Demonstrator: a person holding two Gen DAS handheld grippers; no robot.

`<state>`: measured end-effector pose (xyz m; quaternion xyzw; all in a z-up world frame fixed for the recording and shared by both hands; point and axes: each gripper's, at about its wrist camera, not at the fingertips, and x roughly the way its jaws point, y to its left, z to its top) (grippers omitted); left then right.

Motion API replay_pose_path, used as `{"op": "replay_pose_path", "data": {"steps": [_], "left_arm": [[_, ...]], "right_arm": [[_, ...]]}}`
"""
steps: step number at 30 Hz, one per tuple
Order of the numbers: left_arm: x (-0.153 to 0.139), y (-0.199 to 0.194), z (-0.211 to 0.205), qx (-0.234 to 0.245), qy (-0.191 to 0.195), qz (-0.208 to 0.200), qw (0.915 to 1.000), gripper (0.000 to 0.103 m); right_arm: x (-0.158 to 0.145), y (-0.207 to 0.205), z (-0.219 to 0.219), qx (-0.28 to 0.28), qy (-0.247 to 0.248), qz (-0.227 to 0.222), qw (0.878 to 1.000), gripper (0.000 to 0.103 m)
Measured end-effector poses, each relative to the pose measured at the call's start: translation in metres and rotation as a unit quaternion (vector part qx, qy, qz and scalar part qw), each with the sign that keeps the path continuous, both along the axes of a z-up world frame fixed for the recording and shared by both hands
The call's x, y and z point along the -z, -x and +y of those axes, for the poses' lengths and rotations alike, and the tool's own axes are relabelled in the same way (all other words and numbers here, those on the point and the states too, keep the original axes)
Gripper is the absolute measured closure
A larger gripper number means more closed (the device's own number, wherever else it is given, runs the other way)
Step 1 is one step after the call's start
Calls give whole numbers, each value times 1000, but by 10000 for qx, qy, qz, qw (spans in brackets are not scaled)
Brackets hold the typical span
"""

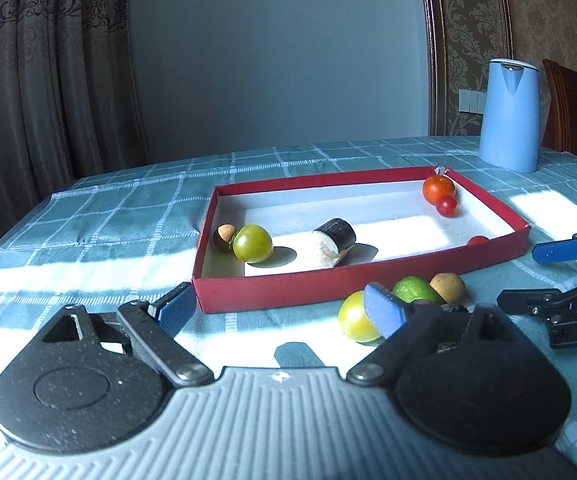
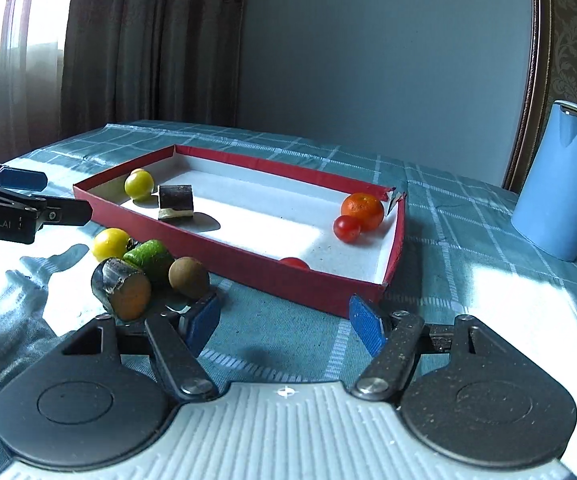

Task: Organize fruits
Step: 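Move left tool to the green tomato beside the box and close on it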

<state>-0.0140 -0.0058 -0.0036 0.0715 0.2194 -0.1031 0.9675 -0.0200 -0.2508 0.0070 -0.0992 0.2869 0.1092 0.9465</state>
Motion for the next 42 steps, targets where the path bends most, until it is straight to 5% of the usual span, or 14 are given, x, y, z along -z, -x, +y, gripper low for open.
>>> {"op": "replay_pose_path", "data": {"steps": [2, 4, 7, 16, 28, 37, 40, 41, 42], "left_arm": [[2, -4, -2, 52, -36, 147, 9999, 13], [4, -6, -3, 79, -22, 250, 9997, 13], [5, -10, -5, 72, -1, 321, 9995, 13], [6, -14, -13, 320, 176, 530, 9979, 13], [8, -20, -9, -13, 116, 589, 9982, 12], [12, -24, -33, 145, -434, 511, 9976, 15], [13, -27, -30, 226, -317, 669, 9970, 32], [15, -28, -30, 308, -355, 793, 9957, 50], [16, -26, -30, 374, -353, 788, 9956, 55]], "right_arm": [[6, -5, 2, 135, 67, 196, 9997, 26], [8, -11, -3, 275, -85, 359, 9989, 8], [11, -20, -18, 401, -601, 634, 9954, 1], [11, -18, -14, 403, -466, 608, 9962, 0], [12, -18, -13, 401, -471, 611, 9962, 0], [12, -18, -14, 398, -473, 610, 9962, 0], [12, -18, -14, 398, -474, 611, 9962, 0], [12, -18, -14, 397, -473, 610, 9962, 0], [11, -18, -14, 397, -473, 610, 9962, 0]]}}
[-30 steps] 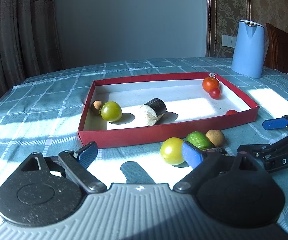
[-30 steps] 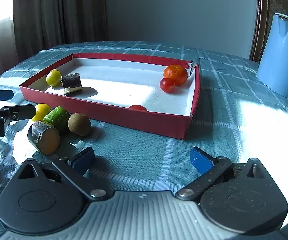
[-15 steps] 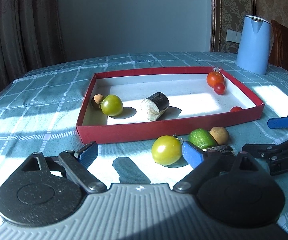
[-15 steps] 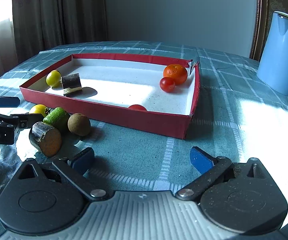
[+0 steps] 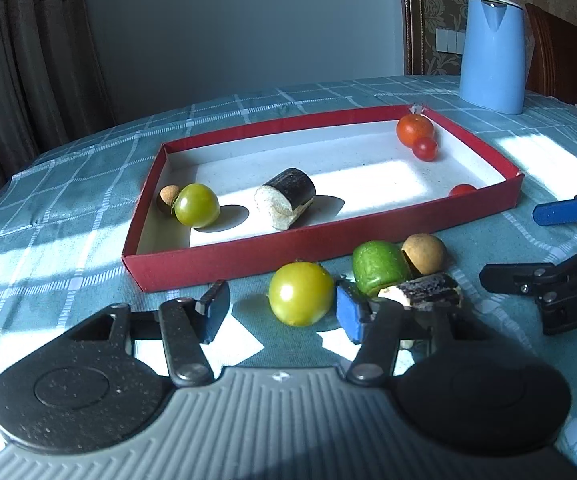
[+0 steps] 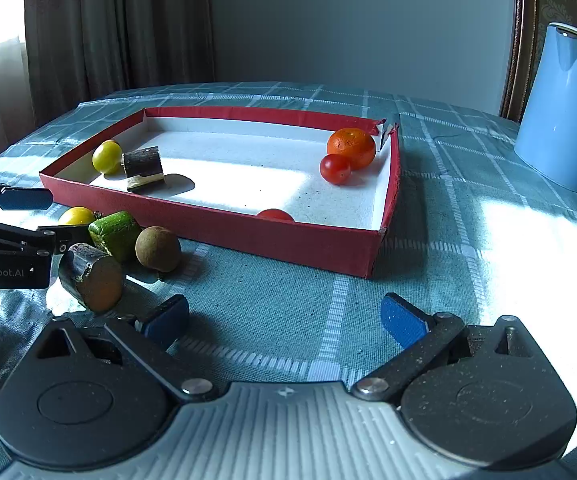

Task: Organize fruits
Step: 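Move left tool to the green tomato beside the box and close on it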

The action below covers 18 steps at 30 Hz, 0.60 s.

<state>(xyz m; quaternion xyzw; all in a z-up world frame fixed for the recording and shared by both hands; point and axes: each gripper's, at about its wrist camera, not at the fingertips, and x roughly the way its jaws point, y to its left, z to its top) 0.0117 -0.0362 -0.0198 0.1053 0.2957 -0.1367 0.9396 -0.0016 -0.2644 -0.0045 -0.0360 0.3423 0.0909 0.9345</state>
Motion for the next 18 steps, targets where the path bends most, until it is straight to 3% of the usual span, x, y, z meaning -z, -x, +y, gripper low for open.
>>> {"op": "replay_pose_path", "data": {"steps": [7, 11, 18], "left_arm": [[0, 0, 2, -7, 38, 37, 10000, 55], [0, 4, -1, 101, 6, -9, 9999, 67], [-2, 6, 2, 80, 113, -48, 9999, 72]], "right_arm": [[0, 0, 0, -1, -1, 1, 10000, 0], [0, 0, 0, -1, -6, 3, 10000, 0], [-1, -1, 0, -2, -15, 8, 10000, 0]]}}
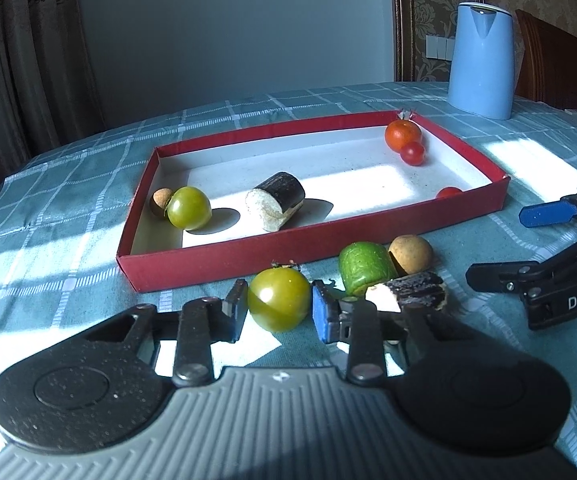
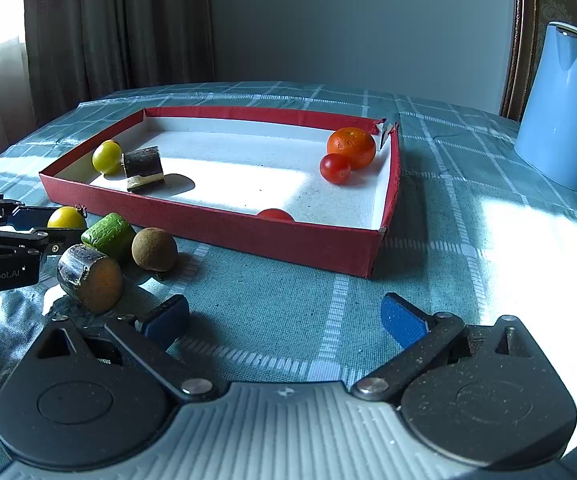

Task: Organize fruits
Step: 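Move left tool to the green tomato beside the box and close on it, then grasp bark-covered log piece with right tool while left tool holds green tomato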

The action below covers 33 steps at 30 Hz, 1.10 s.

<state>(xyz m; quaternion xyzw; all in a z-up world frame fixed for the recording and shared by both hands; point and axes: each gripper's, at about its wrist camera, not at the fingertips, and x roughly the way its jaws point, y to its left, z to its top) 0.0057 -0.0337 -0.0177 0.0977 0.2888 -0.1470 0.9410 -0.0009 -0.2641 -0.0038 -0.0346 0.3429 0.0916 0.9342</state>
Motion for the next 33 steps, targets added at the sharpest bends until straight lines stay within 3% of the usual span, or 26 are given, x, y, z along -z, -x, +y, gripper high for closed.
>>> {"op": "replay_pose_path", "data": {"steps": [6, 11, 13, 19, 22, 26, 28, 30, 33], "left_arm": [[-3, 1, 5, -139, 58, -94, 9998, 72], [-3, 1, 5, -183, 30, -142, 9997, 72], [-3, 2, 5, -205, 23, -181, 9996, 72], [-5, 0, 15, -534, 114, -252, 9982, 72], [-7, -3, 21, -736, 165, -255, 9968, 72], [-8, -4, 27, -879, 224, -236, 9956, 72], [-8, -5, 30, -923, 256, -197, 9952, 72], [-9, -6, 32, -938, 314, -158, 9950, 72], [-9, -5, 32, -927, 321, -175, 9950, 72]], "right_arm": [[-2, 2, -2, 12, -42, -59, 10000, 0], [-7, 22, -14, -172, -1035, -232, 9942, 0], [-8, 31, -11, -137, -1206, -326, 9921, 0], [-13, 57, 20, -186, -789, -812, 9934, 1], [-14, 61, 37, -390, -806, -798, 9928, 1], [-12, 56, 65, -476, -430, -656, 9958, 16], [-10, 49, 71, -533, -483, -474, 9963, 33], [-7, 43, 75, -452, -548, -303, 9970, 38], [-9, 40, 79, -362, -622, -383, 9967, 38]]}}
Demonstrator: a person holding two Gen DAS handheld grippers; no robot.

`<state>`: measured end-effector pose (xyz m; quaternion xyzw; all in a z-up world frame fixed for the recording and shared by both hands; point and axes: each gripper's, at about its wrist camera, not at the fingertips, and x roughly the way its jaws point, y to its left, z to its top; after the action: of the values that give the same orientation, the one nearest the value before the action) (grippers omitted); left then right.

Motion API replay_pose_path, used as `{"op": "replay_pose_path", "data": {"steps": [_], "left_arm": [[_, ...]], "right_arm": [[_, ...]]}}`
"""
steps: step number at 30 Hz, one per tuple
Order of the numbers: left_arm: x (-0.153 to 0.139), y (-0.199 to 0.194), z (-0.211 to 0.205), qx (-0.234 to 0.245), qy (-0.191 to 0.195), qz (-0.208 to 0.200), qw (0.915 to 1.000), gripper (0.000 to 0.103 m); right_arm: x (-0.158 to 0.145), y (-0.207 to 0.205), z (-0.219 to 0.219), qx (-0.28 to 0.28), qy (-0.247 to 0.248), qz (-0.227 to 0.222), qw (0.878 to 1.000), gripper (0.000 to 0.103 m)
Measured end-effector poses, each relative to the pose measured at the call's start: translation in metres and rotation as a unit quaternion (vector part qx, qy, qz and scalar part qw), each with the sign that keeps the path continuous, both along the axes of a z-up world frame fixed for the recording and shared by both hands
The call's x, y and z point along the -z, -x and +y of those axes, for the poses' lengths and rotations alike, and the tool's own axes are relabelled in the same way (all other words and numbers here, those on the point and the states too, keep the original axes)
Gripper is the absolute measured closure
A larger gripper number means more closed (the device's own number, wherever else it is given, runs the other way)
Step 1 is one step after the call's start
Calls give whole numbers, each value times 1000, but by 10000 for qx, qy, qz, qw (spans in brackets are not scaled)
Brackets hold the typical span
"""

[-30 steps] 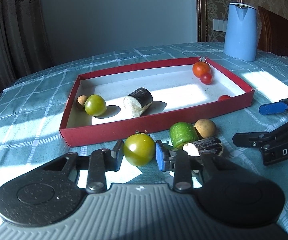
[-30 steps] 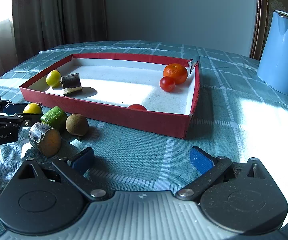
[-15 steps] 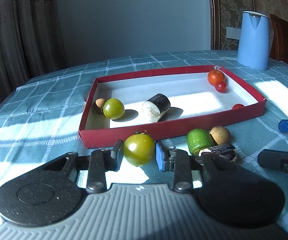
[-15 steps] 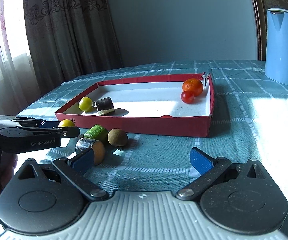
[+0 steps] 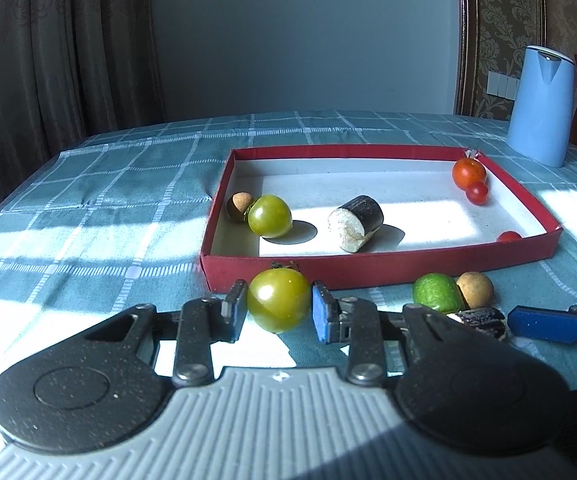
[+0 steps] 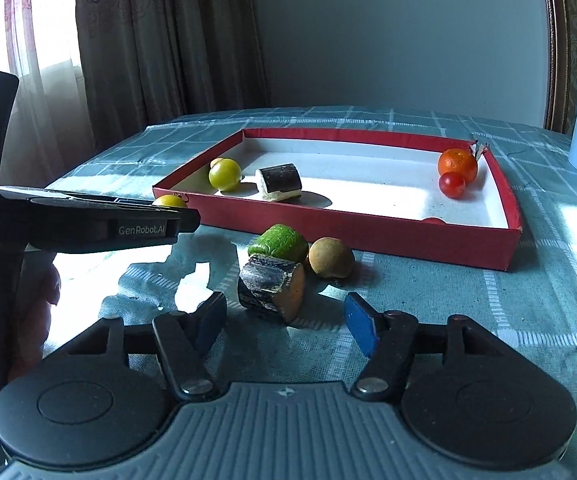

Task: Organize fruits
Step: 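Grasp bark-covered log piece with right tool while left tool holds green tomato, then carry log piece into the box with right tool and open it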

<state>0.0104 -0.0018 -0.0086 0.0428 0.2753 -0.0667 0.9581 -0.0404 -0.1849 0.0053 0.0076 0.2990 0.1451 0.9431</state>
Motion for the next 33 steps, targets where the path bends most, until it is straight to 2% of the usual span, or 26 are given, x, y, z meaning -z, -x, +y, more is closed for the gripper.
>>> {"op": "replay_pose_path", "data": {"steps": [2, 3, 4, 6, 11, 16, 21, 25, 33], "left_arm": [[0, 1, -1, 24, -20, -4, 10000, 72], [0, 1, -2, 45, -17, 7, 10000, 72], [0, 1, -2, 51, -22, 13, 10000, 72], [0, 1, -2, 26, -54, -11, 10000, 72], [0, 3, -3, 58, -38, -51, 10000, 72], [0, 3, -4, 109, -74, -49, 9999, 72], [4, 2, -9, 159, -237, 20, 9996, 72], [9, -4, -11, 269, -235, 314, 9989, 72], [8, 1, -12, 333, -227, 210, 9990, 74]], "right_arm": [[-1, -3, 3, 15, -31, -4, 10000, 38], [0, -4, 4, 1, -22, 15, 10000, 42], [1, -7, 6, -28, 0, 83, 10000, 56], [4, -10, 6, -5, -79, 167, 9998, 69], [5, -10, -1, 54, -362, 195, 9991, 71], [1, -2, -2, -35, -278, 80, 9996, 73], [-17, 4, -13, 110, -55, -372, 9992, 74], [-28, -7, -27, 276, 30, -535, 9982, 75], [-43, -30, -41, 495, -19, -736, 9961, 75]]}}
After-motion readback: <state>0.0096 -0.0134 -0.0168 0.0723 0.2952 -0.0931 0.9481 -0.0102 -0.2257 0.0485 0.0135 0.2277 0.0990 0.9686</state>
